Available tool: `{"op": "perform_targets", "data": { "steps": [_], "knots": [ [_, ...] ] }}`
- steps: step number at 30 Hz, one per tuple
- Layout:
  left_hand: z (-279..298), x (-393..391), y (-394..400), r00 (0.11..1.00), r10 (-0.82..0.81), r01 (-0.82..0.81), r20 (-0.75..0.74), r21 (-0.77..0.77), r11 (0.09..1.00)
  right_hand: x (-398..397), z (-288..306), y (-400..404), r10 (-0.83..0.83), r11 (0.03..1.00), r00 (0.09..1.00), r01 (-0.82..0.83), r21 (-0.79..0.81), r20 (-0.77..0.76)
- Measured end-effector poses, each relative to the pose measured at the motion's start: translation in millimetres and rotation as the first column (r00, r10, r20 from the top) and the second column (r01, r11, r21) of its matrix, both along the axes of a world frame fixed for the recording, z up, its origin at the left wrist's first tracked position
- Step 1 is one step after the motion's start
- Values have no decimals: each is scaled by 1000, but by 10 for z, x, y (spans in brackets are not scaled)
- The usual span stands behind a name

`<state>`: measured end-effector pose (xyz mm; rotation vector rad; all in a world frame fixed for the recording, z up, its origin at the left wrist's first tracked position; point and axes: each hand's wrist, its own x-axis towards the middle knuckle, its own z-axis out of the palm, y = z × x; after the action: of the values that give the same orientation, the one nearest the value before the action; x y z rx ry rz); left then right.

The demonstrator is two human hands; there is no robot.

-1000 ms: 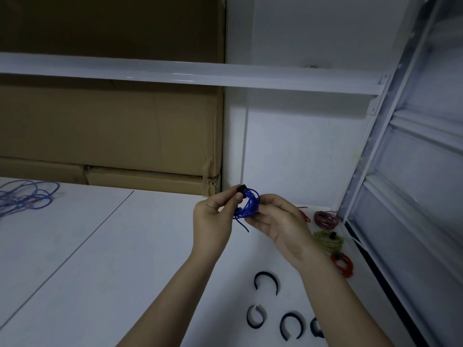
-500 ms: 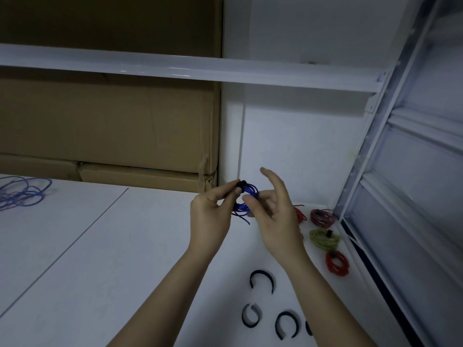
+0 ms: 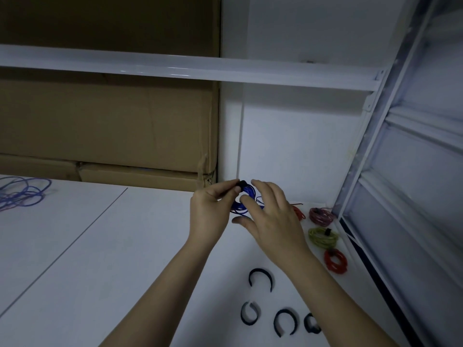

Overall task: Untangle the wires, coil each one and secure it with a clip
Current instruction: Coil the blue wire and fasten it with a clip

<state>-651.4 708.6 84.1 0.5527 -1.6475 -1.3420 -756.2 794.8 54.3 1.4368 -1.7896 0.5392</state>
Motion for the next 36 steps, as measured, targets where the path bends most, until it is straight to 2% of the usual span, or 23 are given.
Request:
{"op": "perform_targets", "data": {
  "steps": [9, 14, 17, 19, 21, 22, 24, 26, 30, 34, 36],
  "knots": [
    [72, 55, 40, 997, -77, 79, -26, 88, 993, -137, -48, -28, 234, 972, 971, -231, -44, 50],
    [88, 99, 25, 990, -131, 137, -43, 228, 964, -105, -27, -28, 203, 978, 976, -206, 35, 83],
    [104, 127, -6, 986, -166, 164, -13, 243, 956, -91, -16, -15, 247, 964, 959, -258, 61, 143],
    [100, 142, -14, 987, -162, 161, -15, 231, 960, -58, 5, 26, 267, 950, 896, -308, 61, 355],
    [75, 143, 2, 991, -130, 136, -40, 227, 964, 9, 20, 101, 274, 922, 718, -385, 37, 639],
    [59, 137, 20, 992, -110, 120, -56, 236, 964, 51, 27, 135, 286, 909, 637, -416, 7, 716],
    [23, 116, 72, 994, -78, 95, -77, 253, 963, 124, 27, 162, 300, 900, 558, -435, -35, 774],
    [-6, 96, 120, 993, -65, 90, -100, 278, 956, 172, 9, 127, 307, 918, 525, -384, -101, 794],
    [-25, 76, 161, 989, -55, 94, -135, 307, 947, 185, -64, 42, 388, 921, 589, -250, -298, 709],
    [-42, 54, 191, 982, -22, 92, -186, 379, 921, 288, -120, -1, 421, 895, 459, -70, -440, 782],
    [-67, 35, 196, 983, -1, 76, -185, 398, 914, 334, -159, -16, 369, 888, 460, 82, -452, 808]
  ]
}}
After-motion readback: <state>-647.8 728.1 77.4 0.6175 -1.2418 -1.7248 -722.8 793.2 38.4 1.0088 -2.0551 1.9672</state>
